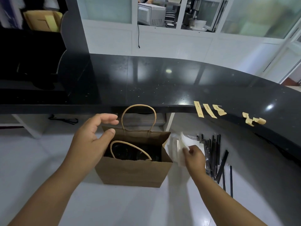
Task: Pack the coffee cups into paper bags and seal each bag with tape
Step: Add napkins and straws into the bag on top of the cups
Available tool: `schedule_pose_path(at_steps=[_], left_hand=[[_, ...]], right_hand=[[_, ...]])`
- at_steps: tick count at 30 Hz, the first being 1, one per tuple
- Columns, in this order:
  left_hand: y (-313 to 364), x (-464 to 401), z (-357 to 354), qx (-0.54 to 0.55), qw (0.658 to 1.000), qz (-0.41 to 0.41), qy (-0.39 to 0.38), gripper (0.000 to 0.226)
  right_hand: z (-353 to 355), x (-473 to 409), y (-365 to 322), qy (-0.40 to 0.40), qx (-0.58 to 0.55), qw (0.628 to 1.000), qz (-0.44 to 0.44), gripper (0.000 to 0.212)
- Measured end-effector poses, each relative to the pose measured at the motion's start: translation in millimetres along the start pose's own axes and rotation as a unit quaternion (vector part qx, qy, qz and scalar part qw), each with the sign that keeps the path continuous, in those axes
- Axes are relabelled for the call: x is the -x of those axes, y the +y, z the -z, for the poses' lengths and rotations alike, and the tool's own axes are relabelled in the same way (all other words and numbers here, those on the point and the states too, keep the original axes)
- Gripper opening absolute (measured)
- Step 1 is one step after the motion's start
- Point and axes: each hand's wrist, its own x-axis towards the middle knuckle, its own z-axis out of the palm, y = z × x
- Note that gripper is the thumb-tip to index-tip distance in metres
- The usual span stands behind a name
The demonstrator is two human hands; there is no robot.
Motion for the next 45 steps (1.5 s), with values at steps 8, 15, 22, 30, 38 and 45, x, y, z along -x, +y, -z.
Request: schedule_pose_path(at_steps=[8, 15, 22, 30, 38, 45], left_hand=[[-17.6, -5.2, 1.9, -0.115, 0.987, 0.040, -0.106, 0.034], [-23.9, -5.6, 5.8, -0.158, 0.970, 0.053, -0.175, 0.053], [-34.8, -1.3, 21.1, -0.120, 0.974, 0.051, -0.185, 0.064], [-43.2, -1.1, 23.7, -0.098, 0.969, 0.056, -0.218, 0.089], [-50.8, -1.0, 27.1, -0.085, 0.965, 0.051, -0.242, 0.101], [-52.8, -0.7, 26.8, -0.085, 0.965, 0.050, -0.243, 0.101]], right_hand=[[31.5, 29.6, -9.7, 0.054, -0.189, 0.980, -0.020, 0.013], [44.5, 78.8, -61.1, 0.019, -0.232, 0.970, 0.069, 0.013], [44.7, 110.5, -133.6, -0.014, -0.135, 0.943, 0.303, 0.014], [6.9, 107.2, -166.8, -0.172, 0.214, 0.866, 0.418, 0.015], [-24.7, 98.0, -173.7, -0.302, 0.368, 0.798, 0.368, 0.010], [-23.1, 97.6, -174.4, -0.390, 0.328, 0.802, 0.312, 0.025]])
